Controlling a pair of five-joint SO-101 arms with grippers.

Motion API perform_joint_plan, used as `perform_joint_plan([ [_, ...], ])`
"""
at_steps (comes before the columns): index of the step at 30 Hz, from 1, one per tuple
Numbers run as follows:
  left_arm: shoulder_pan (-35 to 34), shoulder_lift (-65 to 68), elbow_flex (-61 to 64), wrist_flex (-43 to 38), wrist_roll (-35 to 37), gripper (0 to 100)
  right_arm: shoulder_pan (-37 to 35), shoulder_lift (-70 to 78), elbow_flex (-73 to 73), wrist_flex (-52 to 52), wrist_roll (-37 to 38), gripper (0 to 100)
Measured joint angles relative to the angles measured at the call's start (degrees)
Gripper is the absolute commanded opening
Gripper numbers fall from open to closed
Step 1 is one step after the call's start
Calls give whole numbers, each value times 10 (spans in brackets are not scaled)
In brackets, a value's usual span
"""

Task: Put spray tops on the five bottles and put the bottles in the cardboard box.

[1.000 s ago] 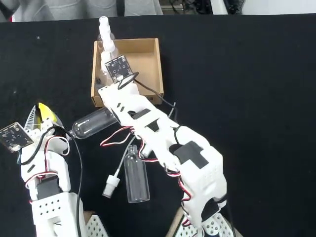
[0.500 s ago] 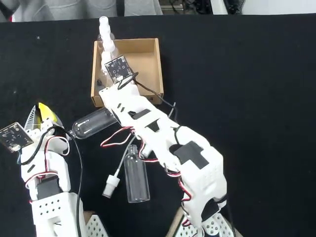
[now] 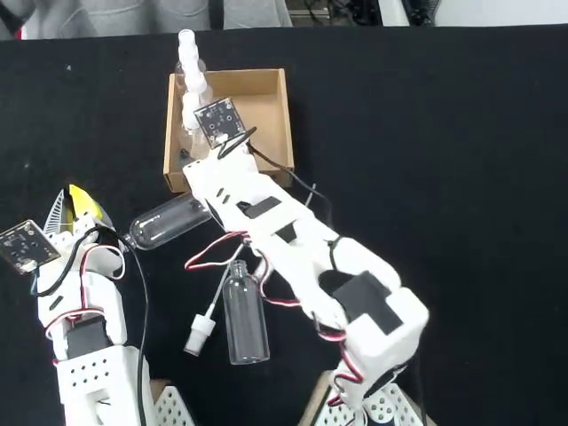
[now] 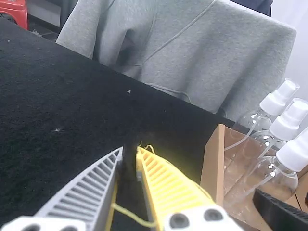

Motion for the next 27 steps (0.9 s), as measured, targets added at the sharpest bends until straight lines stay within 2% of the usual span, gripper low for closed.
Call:
perform_joint_plan([
  [11, 0, 0, 0, 0, 0, 41, 0, -145, 33, 121, 0, 329],
  [27, 0, 0, 0, 0, 0, 41, 29, -344, 33, 409, 0, 329],
])
